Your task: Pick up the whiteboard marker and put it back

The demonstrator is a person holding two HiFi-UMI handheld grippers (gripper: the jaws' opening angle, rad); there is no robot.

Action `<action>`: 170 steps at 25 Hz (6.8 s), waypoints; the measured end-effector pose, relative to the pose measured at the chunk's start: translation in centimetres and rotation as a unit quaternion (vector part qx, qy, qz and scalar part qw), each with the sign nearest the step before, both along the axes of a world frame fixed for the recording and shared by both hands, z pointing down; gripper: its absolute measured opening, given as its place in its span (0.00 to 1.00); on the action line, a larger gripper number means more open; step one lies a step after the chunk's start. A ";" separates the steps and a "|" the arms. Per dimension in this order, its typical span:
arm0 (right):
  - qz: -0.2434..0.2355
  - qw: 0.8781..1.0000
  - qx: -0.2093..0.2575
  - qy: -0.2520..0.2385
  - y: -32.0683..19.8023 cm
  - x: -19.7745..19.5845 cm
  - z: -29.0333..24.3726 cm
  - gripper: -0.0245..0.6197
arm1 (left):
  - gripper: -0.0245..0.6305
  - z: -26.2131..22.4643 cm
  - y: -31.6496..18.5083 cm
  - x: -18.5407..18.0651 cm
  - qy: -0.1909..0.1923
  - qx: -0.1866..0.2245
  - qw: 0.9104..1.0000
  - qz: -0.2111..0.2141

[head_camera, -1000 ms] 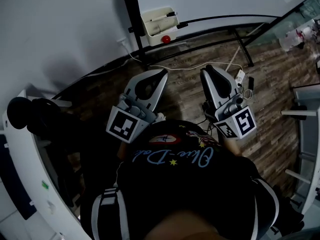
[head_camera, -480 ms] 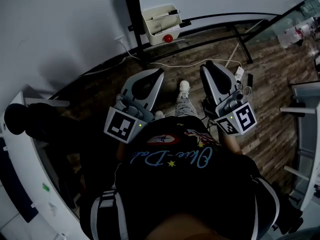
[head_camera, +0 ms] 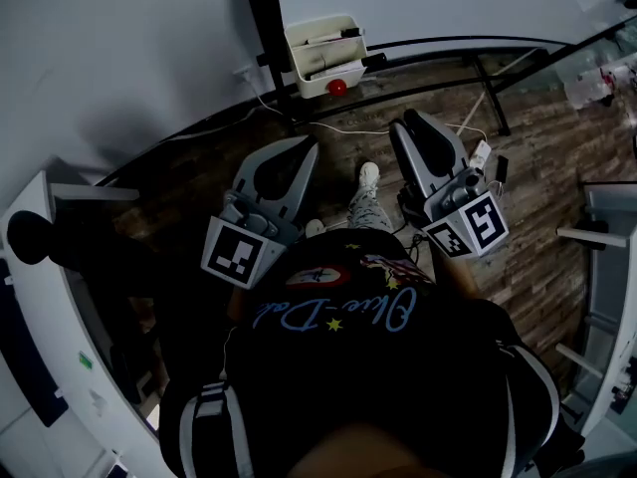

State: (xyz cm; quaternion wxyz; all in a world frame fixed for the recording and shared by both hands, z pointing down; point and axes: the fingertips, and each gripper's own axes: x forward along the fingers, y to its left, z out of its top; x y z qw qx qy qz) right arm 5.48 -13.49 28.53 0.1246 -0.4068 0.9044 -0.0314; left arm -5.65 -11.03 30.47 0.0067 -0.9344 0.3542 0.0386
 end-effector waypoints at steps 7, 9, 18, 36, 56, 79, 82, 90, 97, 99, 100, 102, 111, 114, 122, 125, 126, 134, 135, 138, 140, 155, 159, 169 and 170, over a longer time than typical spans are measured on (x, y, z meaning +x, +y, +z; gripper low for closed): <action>-0.008 1.000 -0.017 -0.004 -2.4 0.8 1.1 0.19 | 0.04 0.7 -1.5 0.6 -0.006 -0.012 1.000 -0.017; -0.012 1.000 -0.021 -0.008 -3.0 0.9 1.4 0.20 | 0.04 1.0 -2.0 0.6 -0.008 -0.016 1.000 -0.024; -0.030 0.999 -0.037 -0.017 -5.8 1.2 2.6 0.22 | 0.04 1.1 -4.2 1.1 -0.019 -0.016 0.999 -0.043; -0.052 0.995 -0.078 -0.019 -10.4 0.7 5.6 0.27 | 0.04 2.1 -7.4 0.9 -0.030 -0.026 0.997 -0.072; -0.088 0.991 -0.097 -0.038 -12.5 -1.0 6.8 0.30 | 0.03 2.3 -8.2 -1.1 -0.033 -0.034 0.991 -0.124; -0.104 0.992 -0.059 -0.031 -11.2 -1.9 4.6 0.16 | 0.03 1.8 -7.3 -2.1 -0.036 -0.025 0.990 -0.132; -0.099 0.993 -0.050 -0.033 -10.9 -1.7 3.9 0.16 | 0.03 1.6 -7.1 -2.1 -0.035 -0.022 0.991 -0.130; -0.087 0.995 -0.032 -0.042 -10.2 -1.1 2.5 0.16 | 0.03 1.2 -6.5 -2.3 -0.031 -0.017 0.991 -0.128; -0.078 0.996 -0.014 -0.039 -9.7 -0.8 1.1 0.16 | 0.03 1.0 -6.2 -2.5 -0.026 -0.011 0.992 -0.127; -0.076 0.996 -0.010 -0.039 -9.6 -0.7 0.7 0.16 | 0.03 0.9 -6.1 -2.6 -0.024 -0.010 0.992 -0.127; -0.076 0.996 -0.008 -0.039 -9.5 -0.7 0.5 0.16 | 0.03 0.9 -6.0 -2.7 -0.022 -0.010 0.992 -0.127; -0.075 0.996 -0.002 -0.039 -9.4 -0.7 0.0 0.16 | 0.03 0.8 -5.9 -2.7 -0.020 -0.008 0.992 -0.127; -0.069 0.997 0.016 -0.037 -9.2 -0.6 -1.6 0.16 | 0.03 0.7 -5.6 -3.1 -0.013 -0.007 0.992 -0.128; -0.068 0.997 0.024 -0.037 -9.0 -0.5 -2.3 0.16 | 0.03 0.7 -5.5 -3.2 -0.011 -0.007 0.992 -0.127; -0.062 0.997 0.036 -0.036 -8.2 -0.3 -3.4 0.16 | 0.03 0.5 -5.4 -3.2 -0.009 -0.005 0.993 -0.119; -0.059 0.997 0.038 -0.035 -7.9 -0.2 -3.6 0.16 | 0.03 0.5 -5.3 -3.0 -0.010 -0.003 0.994 -0.113; -0.058 0.997 0.039 -0.035 -7.7 -0.1 -3.7 0.16 | 0.03 0.5 -5.3 -2.9 -0.011 -0.003 0.994 -0.110; -0.047 0.997 0.042 -0.031 -6.6 0.4 -4.1 0.16 | 0.03 0.4 -4.9 -2.3 -0.012 -0.003 0.996 -0.093; -0.046 0.998 0.043 -0.032 -6.5 0.5 -4.2 0.16 | 0.03 0.3 -4.8 -2.2 -0.012 -0.002 0.996 -0.091; -0.042 0.998 0.043 -0.031 -6.1 0.8 -4.2 0.16 | 0.03 0.3 -4.7 -1.9 -0.012 -0.002 0.996 -0.085; -0.040 0.998 0.042 -0.031 -6.0 0.9 -4.1 0.16 | 0.03 0.1 -4.7 -1.7 -0.010 0.000 0.997 -0.081; -0.029 0.998 0.036 -0.031 -5.4 1.3 -3.8 0.16 | 0.03 0.2 -4.7 -1.3 -0.007 0.000 0.998 -0.068; -0.028 0.998 0.036 -0.031 -5.3 1.3 -3.8 0.16 | 0.03 0.3 -4.7 -1.4 -0.008 -0.003 0.998 -0.070; -0.028 0.998 0.036 -0.032 -5.3 1.3 -3.9 0.16 | 0.03 0.4 -4.7 -1.4 -0.009 -0.004 0.998 -0.069; -0.028 0.998 0.036 -0.032 -5.3 1.3 -3.9 0.16 | 0.03 0.3 -4.8 -1.4 -0.009 -0.003 0.998 -0.069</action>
